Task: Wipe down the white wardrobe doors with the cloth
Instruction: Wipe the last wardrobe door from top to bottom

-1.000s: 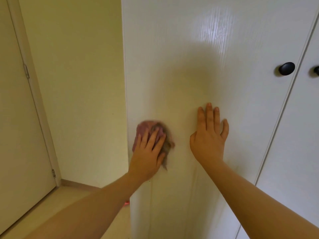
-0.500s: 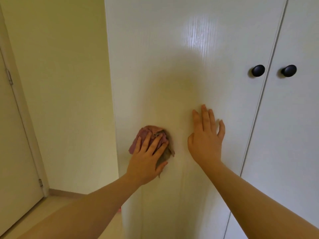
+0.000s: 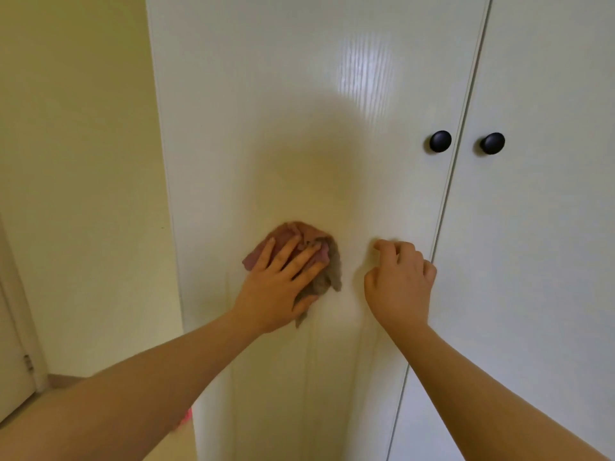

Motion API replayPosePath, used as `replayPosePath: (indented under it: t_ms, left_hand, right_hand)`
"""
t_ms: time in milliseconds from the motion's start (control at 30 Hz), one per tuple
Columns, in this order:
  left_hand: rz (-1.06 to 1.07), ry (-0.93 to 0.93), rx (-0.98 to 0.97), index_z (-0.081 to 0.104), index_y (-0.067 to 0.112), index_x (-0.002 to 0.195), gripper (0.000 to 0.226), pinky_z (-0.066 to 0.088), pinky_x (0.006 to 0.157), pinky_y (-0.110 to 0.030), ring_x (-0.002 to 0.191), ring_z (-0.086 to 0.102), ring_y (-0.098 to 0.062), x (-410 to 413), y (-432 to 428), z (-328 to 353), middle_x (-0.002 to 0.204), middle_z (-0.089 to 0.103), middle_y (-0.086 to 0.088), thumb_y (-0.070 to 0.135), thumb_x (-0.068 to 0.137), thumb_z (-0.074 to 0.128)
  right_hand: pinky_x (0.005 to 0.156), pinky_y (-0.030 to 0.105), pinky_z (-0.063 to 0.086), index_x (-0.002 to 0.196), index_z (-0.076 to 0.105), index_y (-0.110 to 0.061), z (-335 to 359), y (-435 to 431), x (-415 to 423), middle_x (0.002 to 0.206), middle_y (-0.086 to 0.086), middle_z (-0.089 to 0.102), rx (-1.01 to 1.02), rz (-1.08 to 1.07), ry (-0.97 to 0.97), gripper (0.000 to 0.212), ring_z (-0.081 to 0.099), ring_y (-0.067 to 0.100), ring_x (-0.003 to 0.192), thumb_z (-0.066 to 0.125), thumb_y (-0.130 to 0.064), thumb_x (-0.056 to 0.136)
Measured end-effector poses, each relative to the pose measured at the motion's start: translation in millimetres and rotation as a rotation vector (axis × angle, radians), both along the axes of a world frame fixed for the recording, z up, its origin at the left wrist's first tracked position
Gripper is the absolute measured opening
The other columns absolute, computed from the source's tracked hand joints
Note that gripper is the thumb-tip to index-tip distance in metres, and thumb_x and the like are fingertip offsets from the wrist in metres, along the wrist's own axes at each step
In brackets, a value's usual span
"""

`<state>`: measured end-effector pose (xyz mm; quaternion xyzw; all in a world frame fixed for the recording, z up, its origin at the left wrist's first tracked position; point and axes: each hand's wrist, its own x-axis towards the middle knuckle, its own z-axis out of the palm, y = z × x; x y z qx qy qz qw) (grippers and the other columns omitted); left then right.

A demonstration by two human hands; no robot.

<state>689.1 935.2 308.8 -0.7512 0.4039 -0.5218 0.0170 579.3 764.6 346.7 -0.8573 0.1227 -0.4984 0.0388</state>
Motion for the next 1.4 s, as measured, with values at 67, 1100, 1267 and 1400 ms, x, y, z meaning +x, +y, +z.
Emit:
replayPosePath:
  t_ms: [67, 1100, 1267, 1400]
  left_hand:
    - [0.039, 0.124, -0.147, 0.037, 0.021, 0.139, 0.058, 0.015, 0.11, -0.055, 0.134, 0.028, -0.035, -5.7, -12.3, 11.6, 0.145, 0.043, -0.009, 0.056, 0.096, 0.025]
    - [0.047, 0.163, 0.194, 0.038, 0.02, 0.138, 0.094, 0.015, 0.111, -0.052, 0.13, 0.033, -0.03, -63.6, -91.5, -97.1, 0.138, 0.051, 0.0, 0.055, 0.06, 0.076]
    - [0.045, 0.169, -0.062, 0.033, 0.017, 0.141, 0.07, 0.016, 0.11, -0.049, 0.133, 0.028, -0.032, -63.4, -111.7, -58.1, 0.147, 0.029, -0.004, 0.052, 0.082, 0.043]
    - [0.047, 0.198, -0.041, 0.028, 0.017, 0.144, 0.071, 0.012, 0.111, -0.052, 0.135, 0.025, -0.035, -53.0, -103.7, -60.3, 0.15, 0.025, -0.005, 0.053, 0.084, 0.038]
  right_hand:
    - [0.088, 0.044, 0.034, 0.115, 0.059, -0.006, -0.7, -5.9, -2.9, 0.106, 0.018, 0.057, 0.052, 0.003, 0.06, 0.04, 0.053, 0.035, 0.091, 0.058, -0.003, 0.075]
    - [0.07, 0.031, 0.044, 0.13, 0.041, -0.014, -46.6, -57.6, -58.3, 0.118, 0.003, 0.051, 0.562, 0.187, 0.222, 0.038, 0.055, 0.02, 0.085, 0.042, -0.01, 0.092]
    - [0.074, 0.036, 0.049, 0.129, 0.042, -0.013, -45.7, -62.4, -59.3, 0.117, 0.004, 0.051, 0.554, 0.193, 0.218, 0.037, 0.056, 0.021, 0.089, 0.043, -0.009, 0.092]
    - [0.074, 0.035, 0.049, 0.127, 0.043, -0.017, -48.5, -46.0, -51.4, 0.119, 0.002, 0.051, 0.51, 0.274, 0.251, 0.038, 0.057, 0.02, 0.091, 0.044, -0.009, 0.09]
